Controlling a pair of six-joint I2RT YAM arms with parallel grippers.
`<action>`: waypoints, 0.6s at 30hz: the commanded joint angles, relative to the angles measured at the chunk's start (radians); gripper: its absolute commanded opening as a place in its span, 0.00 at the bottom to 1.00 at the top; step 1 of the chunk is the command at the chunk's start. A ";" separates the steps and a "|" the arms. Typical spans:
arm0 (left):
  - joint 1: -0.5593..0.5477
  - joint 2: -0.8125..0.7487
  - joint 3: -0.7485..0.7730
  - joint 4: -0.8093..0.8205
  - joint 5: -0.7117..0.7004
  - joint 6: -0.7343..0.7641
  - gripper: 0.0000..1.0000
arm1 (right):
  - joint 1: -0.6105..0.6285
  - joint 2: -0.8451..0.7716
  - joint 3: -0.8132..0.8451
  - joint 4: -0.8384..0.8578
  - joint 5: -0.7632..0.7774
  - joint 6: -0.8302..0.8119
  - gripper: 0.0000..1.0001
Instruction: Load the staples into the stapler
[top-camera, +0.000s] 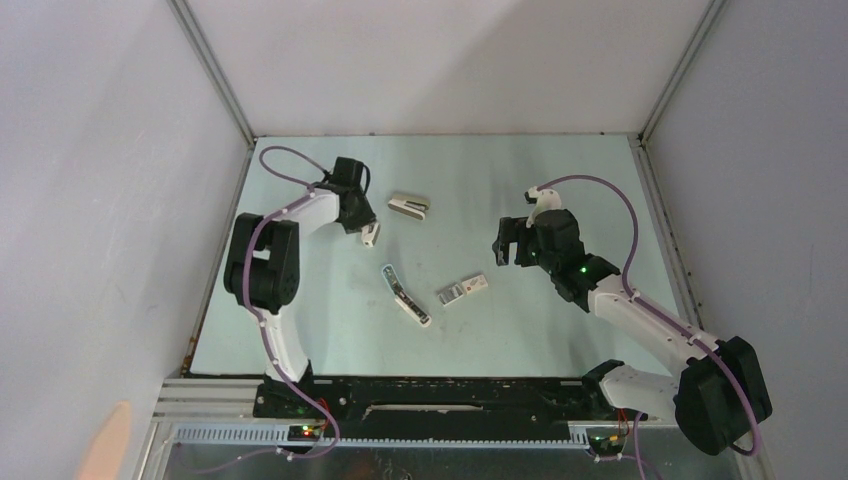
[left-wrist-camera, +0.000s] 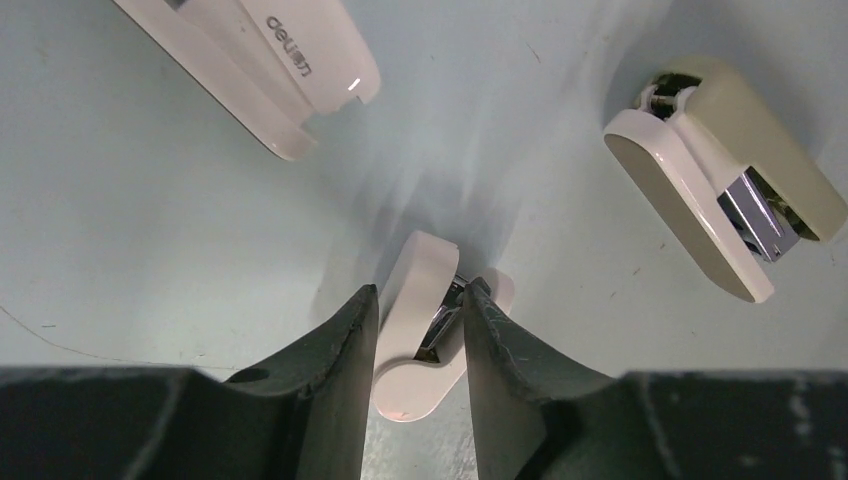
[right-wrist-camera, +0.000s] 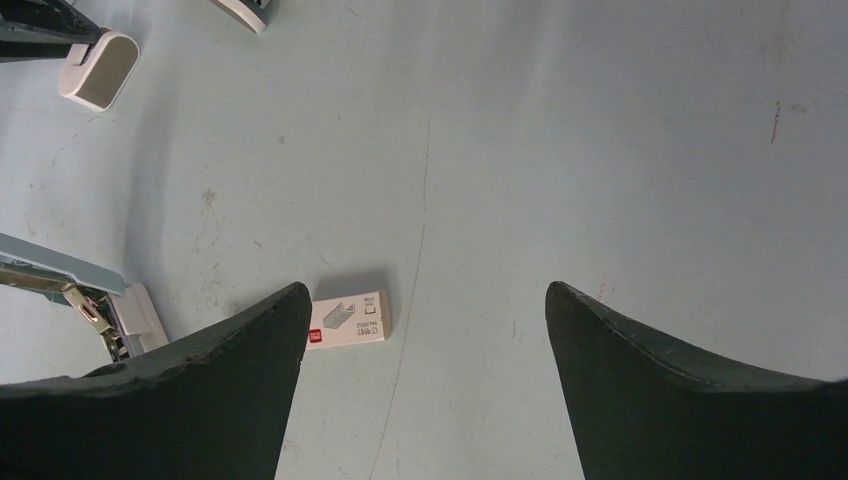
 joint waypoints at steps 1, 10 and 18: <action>-0.009 -0.036 -0.008 -0.002 -0.006 -0.001 0.41 | 0.004 0.000 0.003 0.046 -0.008 0.013 0.89; -0.011 -0.063 -0.028 0.015 0.017 0.003 0.15 | 0.003 0.011 0.003 0.052 -0.015 0.014 0.89; -0.029 -0.135 -0.068 0.065 0.001 0.037 0.00 | -0.003 0.043 0.004 0.079 -0.072 0.019 0.89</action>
